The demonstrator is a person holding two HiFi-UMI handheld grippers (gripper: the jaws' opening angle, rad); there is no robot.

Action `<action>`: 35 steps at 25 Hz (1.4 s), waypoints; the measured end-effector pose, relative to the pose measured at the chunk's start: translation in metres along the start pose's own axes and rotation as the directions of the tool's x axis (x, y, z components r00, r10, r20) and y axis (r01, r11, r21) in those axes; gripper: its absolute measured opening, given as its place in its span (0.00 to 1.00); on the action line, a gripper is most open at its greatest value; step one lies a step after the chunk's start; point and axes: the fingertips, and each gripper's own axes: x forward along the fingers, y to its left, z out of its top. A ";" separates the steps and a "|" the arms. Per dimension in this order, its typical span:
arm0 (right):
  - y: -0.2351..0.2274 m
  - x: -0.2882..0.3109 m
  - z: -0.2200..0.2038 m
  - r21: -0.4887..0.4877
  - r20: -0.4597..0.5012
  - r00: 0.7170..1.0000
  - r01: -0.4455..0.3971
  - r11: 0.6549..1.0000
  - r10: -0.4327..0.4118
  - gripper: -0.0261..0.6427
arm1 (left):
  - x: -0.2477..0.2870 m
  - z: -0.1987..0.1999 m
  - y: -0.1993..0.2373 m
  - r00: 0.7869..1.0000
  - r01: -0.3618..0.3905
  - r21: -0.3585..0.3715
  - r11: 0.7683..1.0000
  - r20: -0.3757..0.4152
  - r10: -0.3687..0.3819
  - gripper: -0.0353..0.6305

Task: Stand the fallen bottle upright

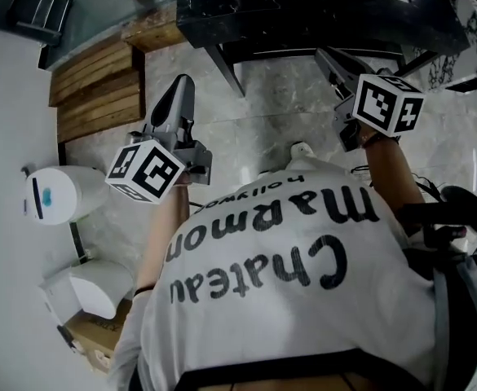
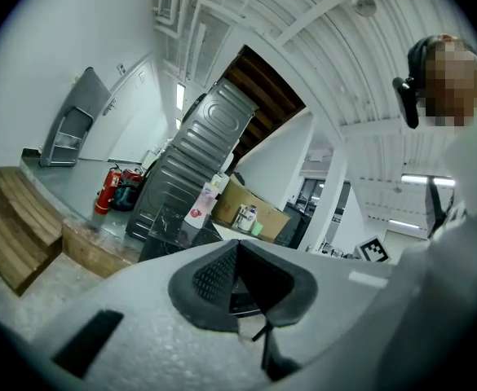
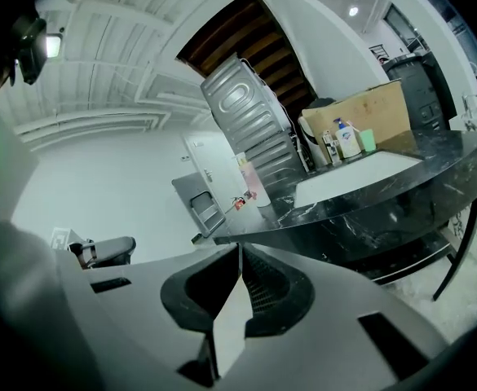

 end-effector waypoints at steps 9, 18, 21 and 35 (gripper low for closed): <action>0.026 -0.010 -0.003 0.005 0.045 0.997 0.070 0.998 -0.070 0.08 | -0.018 0.010 0.007 0.997 0.074 0.014 0.997 -0.005 -0.073 0.08; 0.035 -0.003 -0.005 -0.002 0.045 0.996 0.082 0.997 -0.082 0.08 | -0.023 0.017 0.018 0.995 0.097 -0.003 0.995 0.011 -0.097 0.08; 0.036 -0.001 -0.006 -0.002 0.045 0.995 0.088 0.996 -0.088 0.08 | -0.024 0.017 0.021 0.995 0.101 -0.005 0.995 0.011 -0.101 0.08; 0.048 0.011 -0.001 -0.026 0.050 0.995 0.086 0.996 -0.085 0.08 | -0.024 0.029 0.035 0.992 0.124 -0.012 0.992 0.041 -0.123 0.08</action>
